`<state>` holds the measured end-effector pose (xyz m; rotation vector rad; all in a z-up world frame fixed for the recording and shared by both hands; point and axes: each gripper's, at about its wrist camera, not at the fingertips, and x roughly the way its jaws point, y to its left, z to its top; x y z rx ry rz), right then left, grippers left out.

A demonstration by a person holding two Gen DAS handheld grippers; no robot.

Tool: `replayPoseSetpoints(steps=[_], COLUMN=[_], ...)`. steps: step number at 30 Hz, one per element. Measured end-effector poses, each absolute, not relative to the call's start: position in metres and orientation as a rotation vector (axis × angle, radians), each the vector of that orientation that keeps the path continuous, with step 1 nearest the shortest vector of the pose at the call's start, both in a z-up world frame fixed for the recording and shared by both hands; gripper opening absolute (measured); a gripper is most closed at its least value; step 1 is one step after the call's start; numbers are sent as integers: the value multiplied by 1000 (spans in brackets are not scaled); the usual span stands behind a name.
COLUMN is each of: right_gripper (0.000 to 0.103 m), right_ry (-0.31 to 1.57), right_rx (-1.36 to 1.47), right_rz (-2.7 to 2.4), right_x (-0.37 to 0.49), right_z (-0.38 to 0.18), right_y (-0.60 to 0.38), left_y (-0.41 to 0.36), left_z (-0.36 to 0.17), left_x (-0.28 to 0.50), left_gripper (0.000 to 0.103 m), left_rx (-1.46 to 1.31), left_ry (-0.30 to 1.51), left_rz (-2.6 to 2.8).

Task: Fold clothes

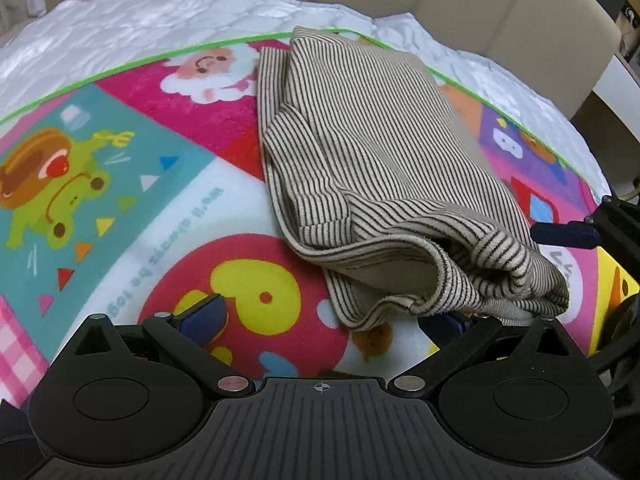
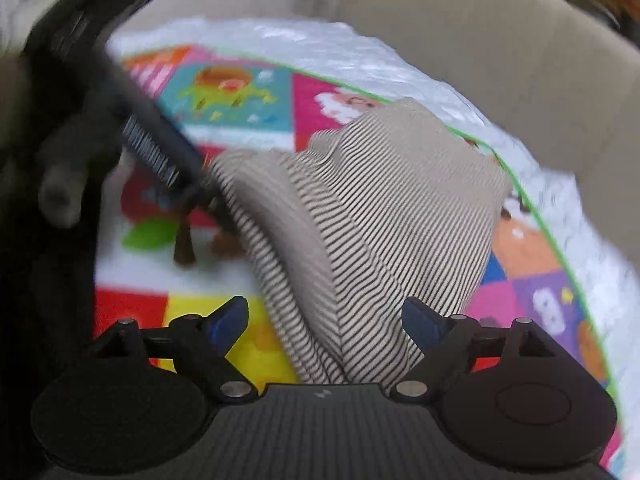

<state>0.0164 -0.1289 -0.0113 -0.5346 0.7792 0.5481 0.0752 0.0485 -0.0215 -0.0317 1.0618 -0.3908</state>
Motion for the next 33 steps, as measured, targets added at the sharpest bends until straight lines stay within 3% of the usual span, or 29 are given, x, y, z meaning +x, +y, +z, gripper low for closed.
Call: replayPoseSetpoints(steps=[6,10,18,25,33], right_gripper=[85,60,38,34,31], right_ry=[676,626,672,734,666], right_rx=[-741,-789,-828,-902,-1035], right_rz=[468,434,485,639,704], right_x=[10,16,11,-29,-29], right_z=[-39,-43,-31,-2,47], right_y=[-106,-99,-97,-110,-121], left_y=[51,55,70,96,61], left_z=[-22,-24,-18,-7,-1], left_x=[77,80,80,85,129], left_gripper=[103,103,103,103,103], left_rx=[-61,-97,-201,-348,-148], left_ry=[1066,1069,1036,978,938], left_rz=[-394,-396,-382,-323,-308])
